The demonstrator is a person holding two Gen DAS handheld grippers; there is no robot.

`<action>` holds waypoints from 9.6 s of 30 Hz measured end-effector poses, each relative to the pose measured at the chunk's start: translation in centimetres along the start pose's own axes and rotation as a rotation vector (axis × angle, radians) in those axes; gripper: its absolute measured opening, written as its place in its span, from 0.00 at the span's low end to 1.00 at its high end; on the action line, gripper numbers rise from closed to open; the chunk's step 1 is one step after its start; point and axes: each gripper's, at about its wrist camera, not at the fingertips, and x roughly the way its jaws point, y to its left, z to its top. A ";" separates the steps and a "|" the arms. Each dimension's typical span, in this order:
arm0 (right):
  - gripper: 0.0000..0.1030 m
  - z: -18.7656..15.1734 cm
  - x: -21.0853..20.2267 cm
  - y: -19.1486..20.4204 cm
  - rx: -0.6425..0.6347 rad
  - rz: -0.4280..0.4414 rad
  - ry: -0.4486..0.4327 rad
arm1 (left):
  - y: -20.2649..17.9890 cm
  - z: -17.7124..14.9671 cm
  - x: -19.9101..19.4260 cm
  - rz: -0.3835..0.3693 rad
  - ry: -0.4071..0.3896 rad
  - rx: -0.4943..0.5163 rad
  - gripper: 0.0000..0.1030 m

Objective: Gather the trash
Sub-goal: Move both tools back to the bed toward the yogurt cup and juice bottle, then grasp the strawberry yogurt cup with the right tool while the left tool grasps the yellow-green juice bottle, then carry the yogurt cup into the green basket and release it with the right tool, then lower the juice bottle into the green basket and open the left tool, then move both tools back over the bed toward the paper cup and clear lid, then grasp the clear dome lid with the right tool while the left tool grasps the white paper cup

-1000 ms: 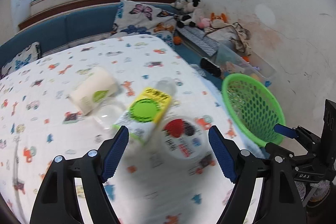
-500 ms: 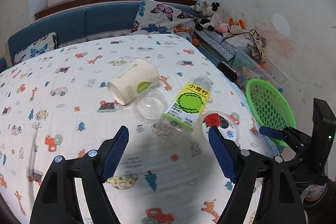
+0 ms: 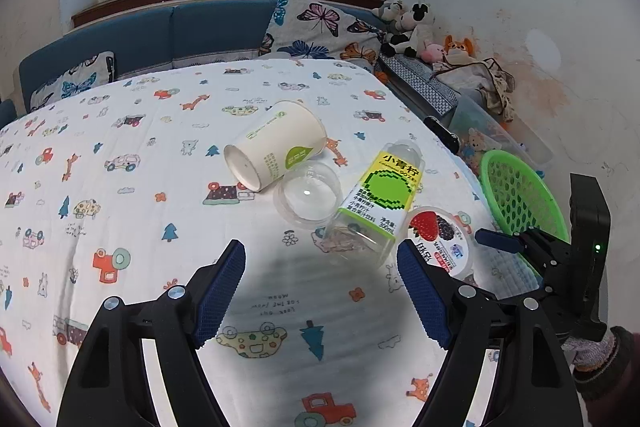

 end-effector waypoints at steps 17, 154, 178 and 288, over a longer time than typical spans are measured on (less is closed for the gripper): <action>0.87 1.0 2.1 0.8 -0.027 -0.011 0.026 | 0.9 -0.1 0.8 -0.002 0.013 -0.003 0.73; 0.90 -10.0 -11.2 -21.5 0.456 -0.340 -0.061 | -24.0 4.6 5.8 -0.245 0.026 0.456 0.53; 0.90 -13.3 -15.5 -20.9 0.490 -0.326 -0.125 | -31.1 3.5 13.5 -0.206 0.171 0.530 0.53; 0.63 9.8 9.6 6.7 -0.069 0.089 0.027 | 8.8 2.4 1.7 0.153 0.030 -0.026 0.63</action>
